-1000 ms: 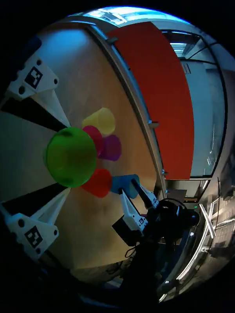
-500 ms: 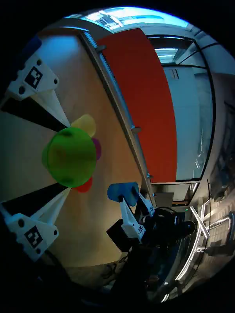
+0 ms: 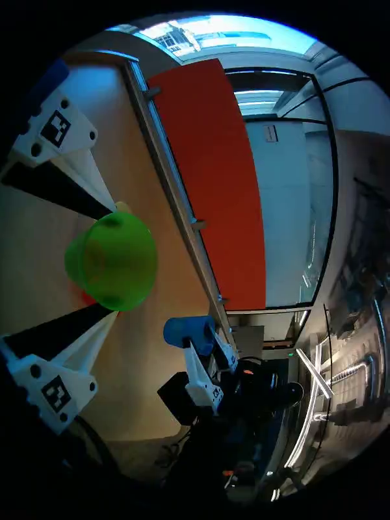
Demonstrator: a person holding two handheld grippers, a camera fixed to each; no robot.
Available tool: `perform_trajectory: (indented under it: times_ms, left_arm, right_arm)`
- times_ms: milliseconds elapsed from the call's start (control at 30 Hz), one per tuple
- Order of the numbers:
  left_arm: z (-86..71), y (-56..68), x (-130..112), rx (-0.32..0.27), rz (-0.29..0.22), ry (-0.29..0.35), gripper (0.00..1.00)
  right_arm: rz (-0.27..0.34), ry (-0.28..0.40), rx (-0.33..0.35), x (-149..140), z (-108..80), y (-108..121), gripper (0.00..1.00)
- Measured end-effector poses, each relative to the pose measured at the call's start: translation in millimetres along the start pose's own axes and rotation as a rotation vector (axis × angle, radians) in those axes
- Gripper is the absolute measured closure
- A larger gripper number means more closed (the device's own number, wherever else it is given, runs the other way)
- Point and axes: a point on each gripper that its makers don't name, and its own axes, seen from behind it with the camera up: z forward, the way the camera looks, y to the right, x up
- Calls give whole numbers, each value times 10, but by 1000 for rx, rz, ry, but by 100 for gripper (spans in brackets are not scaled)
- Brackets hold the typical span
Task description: Pour water
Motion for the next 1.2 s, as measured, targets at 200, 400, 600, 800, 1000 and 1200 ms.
perform_trajectory:
  times_ms: [200, 400, 600, 800, 1000, 1200]
  left_arm:
    - [-136, -7, 131, 8, -11, 37, 14]
    - [-132, -8, 228, 13, -22, 68, 14]
    - [-152, 0, 310, 8, -30, 89, 14]
    - [-128, 70, 362, -3, -31, 106, 14]
    - [-107, 124, 425, -18, -47, 130, 14]
    - [-105, 141, 453, -24, -56, 143, 14]
  right_arm:
    - [-10, 25, -2, 124, -51, -76, 10]
    - [-8, 57, -2, 223, -81, -130, 10]
    - [-11, 88, -6, 307, -109, -139, 10]
    - [-11, 118, -8, 370, -133, -131, 10]
    - [-14, 148, -10, 419, -141, -136, 10]
    - [-8, 185, -10, 496, -169, -135, 10]
